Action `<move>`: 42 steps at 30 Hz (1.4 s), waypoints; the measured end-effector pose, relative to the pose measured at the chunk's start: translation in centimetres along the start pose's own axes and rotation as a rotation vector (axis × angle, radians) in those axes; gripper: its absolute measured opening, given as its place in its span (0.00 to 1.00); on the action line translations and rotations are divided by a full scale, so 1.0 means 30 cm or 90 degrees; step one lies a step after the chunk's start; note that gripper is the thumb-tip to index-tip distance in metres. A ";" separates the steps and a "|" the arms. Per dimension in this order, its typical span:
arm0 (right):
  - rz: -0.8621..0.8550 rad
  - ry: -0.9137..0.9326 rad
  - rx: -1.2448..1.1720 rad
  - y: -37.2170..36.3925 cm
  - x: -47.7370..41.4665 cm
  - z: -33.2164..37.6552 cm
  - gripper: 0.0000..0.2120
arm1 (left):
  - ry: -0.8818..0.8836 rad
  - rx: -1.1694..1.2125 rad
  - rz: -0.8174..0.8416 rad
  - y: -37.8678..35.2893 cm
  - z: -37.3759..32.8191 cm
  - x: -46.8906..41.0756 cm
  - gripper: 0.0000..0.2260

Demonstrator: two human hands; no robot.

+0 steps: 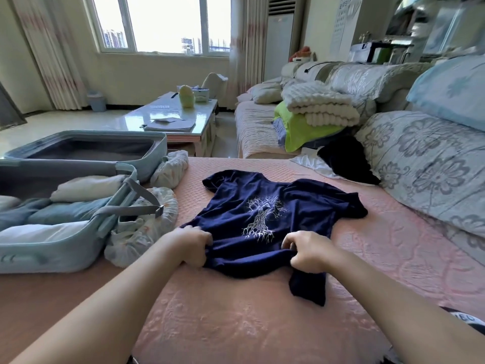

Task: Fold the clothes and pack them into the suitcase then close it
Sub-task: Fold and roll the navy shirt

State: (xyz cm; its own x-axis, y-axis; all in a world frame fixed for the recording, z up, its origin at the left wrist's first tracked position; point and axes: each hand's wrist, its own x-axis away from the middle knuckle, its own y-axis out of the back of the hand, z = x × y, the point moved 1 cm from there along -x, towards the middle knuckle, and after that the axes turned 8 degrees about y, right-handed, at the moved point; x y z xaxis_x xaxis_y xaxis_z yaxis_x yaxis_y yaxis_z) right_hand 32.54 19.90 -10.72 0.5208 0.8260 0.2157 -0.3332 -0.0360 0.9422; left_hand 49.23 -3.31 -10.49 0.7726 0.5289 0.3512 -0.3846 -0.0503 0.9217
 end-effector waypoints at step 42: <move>0.064 0.022 -0.361 0.140 -0.040 -0.143 0.12 | -0.203 0.219 0.150 0.071 -0.267 -0.093 0.16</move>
State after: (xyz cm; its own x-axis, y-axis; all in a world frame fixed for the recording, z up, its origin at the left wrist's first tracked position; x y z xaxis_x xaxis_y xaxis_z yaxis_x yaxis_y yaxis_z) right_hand 27.13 21.18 -8.12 0.4419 0.8523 0.2799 -0.7539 0.1837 0.6308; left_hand 42.20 1.89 -10.82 0.8209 0.1880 0.5392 -0.4201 -0.4407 0.7933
